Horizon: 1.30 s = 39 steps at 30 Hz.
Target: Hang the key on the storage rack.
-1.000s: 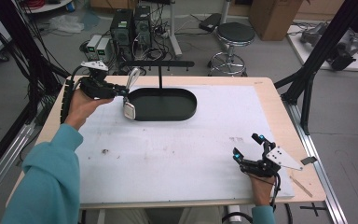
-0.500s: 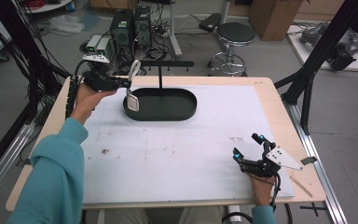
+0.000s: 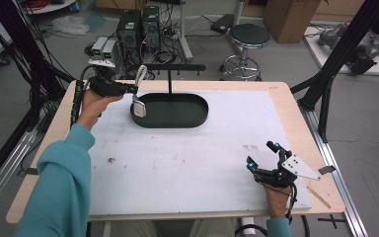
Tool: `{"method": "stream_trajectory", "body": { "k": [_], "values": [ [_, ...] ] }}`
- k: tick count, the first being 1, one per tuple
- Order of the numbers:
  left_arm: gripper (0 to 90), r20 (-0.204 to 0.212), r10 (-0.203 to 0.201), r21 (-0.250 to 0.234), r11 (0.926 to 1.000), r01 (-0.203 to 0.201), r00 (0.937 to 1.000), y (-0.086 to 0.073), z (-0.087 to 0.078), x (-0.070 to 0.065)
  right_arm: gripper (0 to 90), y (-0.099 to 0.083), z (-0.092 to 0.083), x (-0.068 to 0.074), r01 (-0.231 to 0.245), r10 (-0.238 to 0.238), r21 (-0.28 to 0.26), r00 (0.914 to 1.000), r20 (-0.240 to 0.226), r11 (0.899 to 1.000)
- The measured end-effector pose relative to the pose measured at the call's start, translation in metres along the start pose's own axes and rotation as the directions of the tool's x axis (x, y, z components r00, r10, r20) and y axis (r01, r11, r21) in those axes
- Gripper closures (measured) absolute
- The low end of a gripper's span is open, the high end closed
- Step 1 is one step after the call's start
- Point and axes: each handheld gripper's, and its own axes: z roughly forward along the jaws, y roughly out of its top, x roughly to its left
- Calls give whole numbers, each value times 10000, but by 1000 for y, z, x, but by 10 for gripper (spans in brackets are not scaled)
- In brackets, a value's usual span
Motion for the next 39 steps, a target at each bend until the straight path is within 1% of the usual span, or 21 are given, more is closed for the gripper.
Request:
{"method": "stream_trajectory", "body": {
  "k": [3,4,5,12,13,15,18,21,26,31,35,39],
  "values": [
    [741,-4,-46,-70,10000,45,10000,0,0,2,63,0,0,0,-8,8,-3,10000,-8,10000],
    [740,-66,-59,-87,9999,58,10000,0,0,2,63,0,0,0,8,-8,-3,10000,-5,10000],
    [741,-40,-152,-121,9998,152,9999,-1,-1,3,63,0,0,0,56,-56,-38,10000,6,10000],
    [740,-228,-209,-51,9998,208,9995,-2,-1,6,63,0,0,0,-25,25,-14,10000,-1,10000],
    [740,-260,-301,-62,9995,299,9992,-2,0,7,63,0,0,0,-37,37,-13,10000,-1,10000],
    [740,-292,-346,-18,9994,345,9990,-3,1,8,63,0,0,0,10,-10,-4,10000,-13,10000],
    [740,-346,-520,-89,9986,517,9981,-4,1,9,63,0,0,0,80,-80,-39,10000,7,10000],
    [740,-373,-558,-151,9984,553,9977,-4,0,11,63,0,0,0,5,-5,-3,10000,-5,10000],
    [740,-467,-724,-202,9972,715,9963,-5,1,13,62,0,0,0,-34,34,5,10000,0,10000],
    [740,-513,-1031,-317,9943,1016,9933,-6,2,15,63,0,0,0,-18,18,8,10000,4,10000],
    [740,-654,-1131,-148,9936,1124,9914,-8,4,16,63,0,0,0,-2,2,7,10000,5,10000],
    [740,-631,-1235,-182,9923,1226,9903,-11,6,17,62,0,0,0,36,-36,-29,10000,10,10000]
  ]
}}
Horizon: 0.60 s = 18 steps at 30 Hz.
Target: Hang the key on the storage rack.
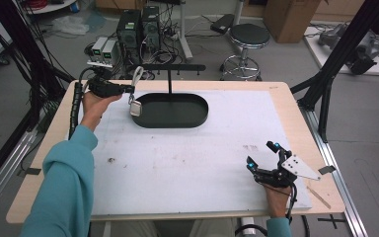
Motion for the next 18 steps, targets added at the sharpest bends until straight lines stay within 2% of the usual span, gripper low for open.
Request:
{"method": "stream_trajectory", "body": {
  "k": [10,13,18],
  "values": [
    [740,-36,-84,-33,10000,84,10000,-3,8,-2,63,0,0,0,6,-6,-10,10000,5,10000],
    [740,-34,17,53,10000,-16,10000,-4,9,-2,63,0,0,0,14,-14,-13,10000,8,10000],
    [739,-68,42,-96,9999,-42,10000,-8,11,-3,63,0,0,0,53,-53,-39,10000,0,10000]
  ]
}}
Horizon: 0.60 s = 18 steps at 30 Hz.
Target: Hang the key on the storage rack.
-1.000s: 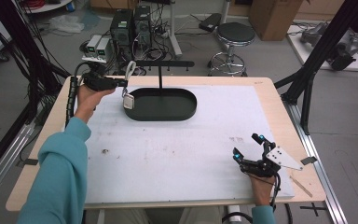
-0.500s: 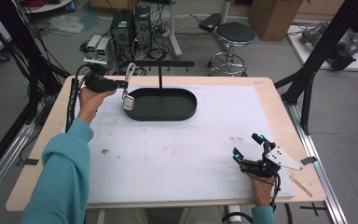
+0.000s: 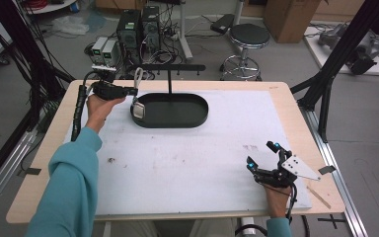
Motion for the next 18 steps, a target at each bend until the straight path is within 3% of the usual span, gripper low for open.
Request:
{"method": "stream_trajectory", "body": {
  "k": [9,12,16,18],
  "values": [
    [739,-158,450,38,9990,-449,9989,-4,2,-2,62,0,0,1,-57,57,23,10000,-14,10000],
    [737,-195,353,-74,9993,-354,9992,-4,4,-3,63,0,0,1,-26,26,7,10000,-1,10000],
    [722,-592,529,-29,9986,-531,9968,-5,6,-4,63,0,-1,1,-50,50,1,10000,-10,10000],
    [683,-471,462,-116,9988,-468,9978,-5,6,-3,62,0,0,0,1,-1,-20,10000,4,10000]
  ]
}}
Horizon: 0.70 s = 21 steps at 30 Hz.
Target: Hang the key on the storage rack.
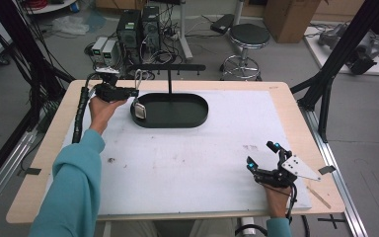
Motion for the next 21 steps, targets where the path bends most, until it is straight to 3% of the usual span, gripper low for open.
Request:
{"method": "stream_trajectory", "body": {
  "k": [4,7,10,13,15,18,21],
  "values": [
    [678,-19,-29,-145,9999,29,10000,1,0,-1,62,0,0,0,-15,15,-13,10000,-2,10000],
    [604,-77,32,-305,9995,-35,10000,2,-2,-1,63,0,0,0,-24,24,-15,10000,-6,10000],
    [470,4,330,-536,9980,-330,9995,2,-6,-1,63,0,0,0,-15,15,-16,10000,-7,10000],
    [253,-305,621,-815,9946,-644,9976,2,-14,-7,63,0,0,0,-90,90,12,10000,-15,10000],
    [136,-417,1020,-1036,9890,-1058,9939,2,-23,-14,62,0,0,0,-115,115,19,9999,-16,9999],
    [17,37,1063,-1639,9809,-1043,9943,-1,-40,-23,62,0,0,0,-158,158,23,9999,-35,9999],
    [17,108,1450,-2305,9632,-1386,9894,-11,-60,-32,63,0,0,0,-173,173,17,9998,-30,9998]
  ]
}}
